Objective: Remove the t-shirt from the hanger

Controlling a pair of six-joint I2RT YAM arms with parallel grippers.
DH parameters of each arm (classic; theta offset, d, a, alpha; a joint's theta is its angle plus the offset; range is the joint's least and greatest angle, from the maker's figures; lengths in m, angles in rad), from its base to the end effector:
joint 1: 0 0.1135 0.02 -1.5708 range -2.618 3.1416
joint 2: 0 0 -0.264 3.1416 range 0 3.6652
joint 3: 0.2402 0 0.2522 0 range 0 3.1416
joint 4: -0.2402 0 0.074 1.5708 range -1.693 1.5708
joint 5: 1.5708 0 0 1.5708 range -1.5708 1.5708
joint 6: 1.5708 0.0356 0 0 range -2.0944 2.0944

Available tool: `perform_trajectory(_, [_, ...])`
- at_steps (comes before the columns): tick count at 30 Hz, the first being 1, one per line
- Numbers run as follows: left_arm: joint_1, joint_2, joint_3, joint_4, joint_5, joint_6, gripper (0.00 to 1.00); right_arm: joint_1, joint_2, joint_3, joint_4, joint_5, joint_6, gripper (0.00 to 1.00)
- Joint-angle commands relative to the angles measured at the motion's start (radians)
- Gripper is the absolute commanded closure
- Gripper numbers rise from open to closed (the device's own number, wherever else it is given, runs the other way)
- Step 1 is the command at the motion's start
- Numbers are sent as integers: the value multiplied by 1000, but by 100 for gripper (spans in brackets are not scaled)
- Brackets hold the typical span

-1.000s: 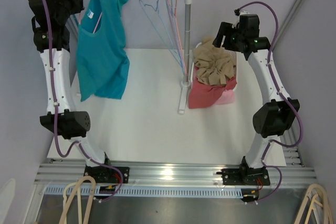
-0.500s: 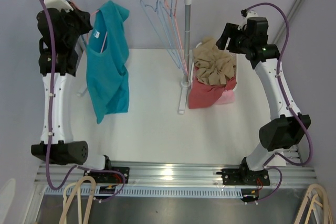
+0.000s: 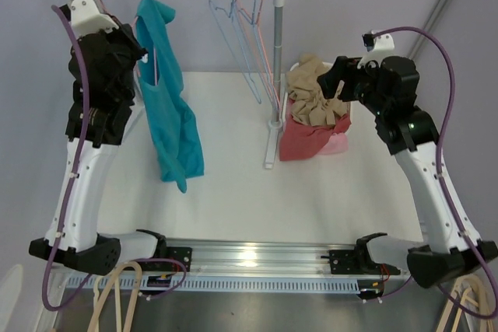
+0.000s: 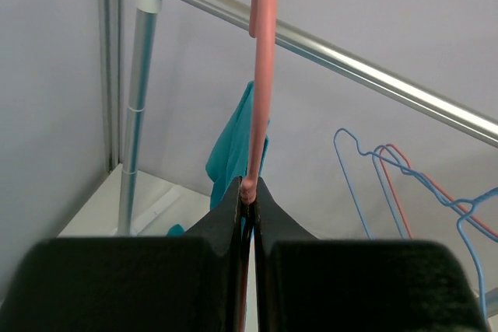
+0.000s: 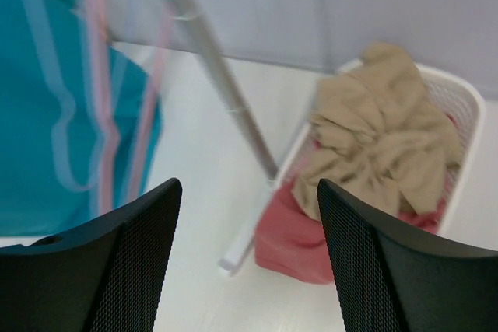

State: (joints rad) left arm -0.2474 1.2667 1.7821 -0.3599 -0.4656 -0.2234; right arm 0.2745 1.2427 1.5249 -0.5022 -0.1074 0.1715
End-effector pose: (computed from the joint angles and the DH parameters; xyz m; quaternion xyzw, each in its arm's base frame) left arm 0.2260 -0.0406 0.5547 -0.1677 0.6346 -0.0266 0.7540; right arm 0.2495 0.0742 0.4654 -0.0736 0.7766 0.1789 0.5996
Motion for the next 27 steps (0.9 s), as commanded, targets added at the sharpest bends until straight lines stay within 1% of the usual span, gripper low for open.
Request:
perform_trajectory(1, [-71,-53,7,10,-194,44,99,110,-95,-14,73,-9,-69,25])
perform_trajectory(2, [-108,-53,8,4,-223,59,99,145,-101,-17,64,-5,-81,25])
perform_trajectory(3, [-121,-52,17,-45,-246,55,99,182,-109,-25,59,-11,-86,25])
perform_trajectory(4, [-131,-37,39,-80,-287,44,99,254,-118,-41,57,-20,-89,25])
perform_trajectory(6, [-151,-17,71,-151,-321,-8,99,317,-121,-64,73,-63,-84,25])
perform_trajectory(7, [-154,-7,77,-215,-347,-30,99,371,-121,-78,79,-75,-83,25])
perform_trajectory(9, [-164,8,74,-252,-370,-65,99,431,-120,-117,105,-90,-87,26])
perform_trajectory(10, [-167,8,68,-279,-384,-76,99,492,-118,-129,113,-103,-92,27])
perform_trajectory(13, [-171,8,31,-313,-435,-106,99,592,-98,-160,134,-123,-113,27])
perform_trajectory(14, [-173,8,27,-326,-452,-125,99,654,-79,-166,137,-118,-115,27])
perform_trajectory(17, [-173,22,25,-387,-478,-160,99,739,-52,-189,162,-109,-109,27])
perform_trajectory(21, [-173,40,8,-424,-499,-182,99,770,3,-226,264,-201,-40,27])
perform_trajectory(27, [-173,74,-50,-462,-528,-235,99,844,73,-226,347,-206,-1,26])
